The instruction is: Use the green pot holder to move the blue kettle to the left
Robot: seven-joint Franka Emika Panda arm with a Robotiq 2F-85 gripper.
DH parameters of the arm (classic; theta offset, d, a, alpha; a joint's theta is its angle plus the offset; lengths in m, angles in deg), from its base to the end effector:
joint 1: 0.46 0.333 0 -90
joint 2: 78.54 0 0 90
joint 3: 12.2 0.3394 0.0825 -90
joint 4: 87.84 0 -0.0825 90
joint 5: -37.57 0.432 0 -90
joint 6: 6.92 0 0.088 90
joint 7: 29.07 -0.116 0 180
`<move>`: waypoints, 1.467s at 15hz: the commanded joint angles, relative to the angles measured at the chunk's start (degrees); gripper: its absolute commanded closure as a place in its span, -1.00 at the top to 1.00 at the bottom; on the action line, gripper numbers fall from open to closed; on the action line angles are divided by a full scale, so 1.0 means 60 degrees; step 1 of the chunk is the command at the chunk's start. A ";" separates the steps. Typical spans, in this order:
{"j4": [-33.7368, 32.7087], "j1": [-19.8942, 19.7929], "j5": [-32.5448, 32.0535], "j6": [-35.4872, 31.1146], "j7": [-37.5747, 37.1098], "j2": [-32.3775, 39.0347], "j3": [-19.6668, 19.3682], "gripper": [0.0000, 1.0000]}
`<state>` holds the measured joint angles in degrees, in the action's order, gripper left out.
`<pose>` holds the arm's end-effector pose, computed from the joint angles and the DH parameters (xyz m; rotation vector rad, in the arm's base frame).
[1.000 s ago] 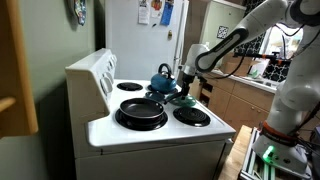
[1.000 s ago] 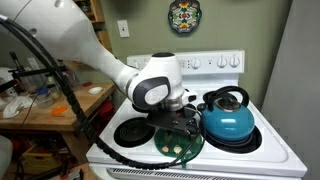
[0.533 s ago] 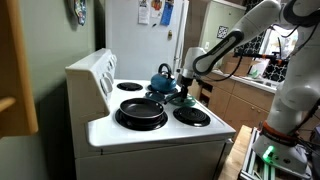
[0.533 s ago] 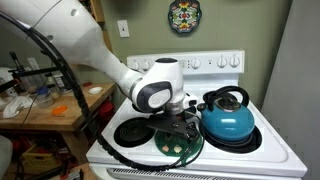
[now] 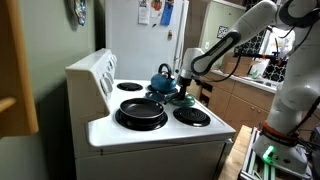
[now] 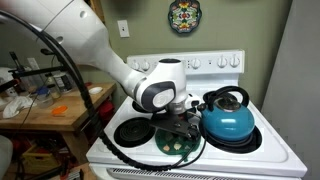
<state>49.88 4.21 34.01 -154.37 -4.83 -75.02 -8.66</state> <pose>0.5324 0.0777 0.2757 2.9445 0.9377 0.1593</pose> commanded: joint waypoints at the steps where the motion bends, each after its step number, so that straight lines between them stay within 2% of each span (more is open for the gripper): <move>1: -0.0164 -0.0072 -0.0059 0.0394 -0.0228 0.0474 0.0087 -0.75; 3: -0.0244 -0.0109 -0.0016 0.0598 -0.0311 0.0470 0.0069 -1.00; 10: -0.0108 -0.0121 0.0039 0.1962 -0.1356 -0.0623 0.0026 -1.00; 16: -0.0084 -0.0155 -0.0312 0.3005 -0.2660 -0.2378 -0.0012 -1.00; 22: -0.0413 -0.0739 -0.1856 0.3282 -0.4607 -0.3874 0.0111 -1.00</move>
<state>47.36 2.11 27.68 -136.07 -26.76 -93.91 -8.74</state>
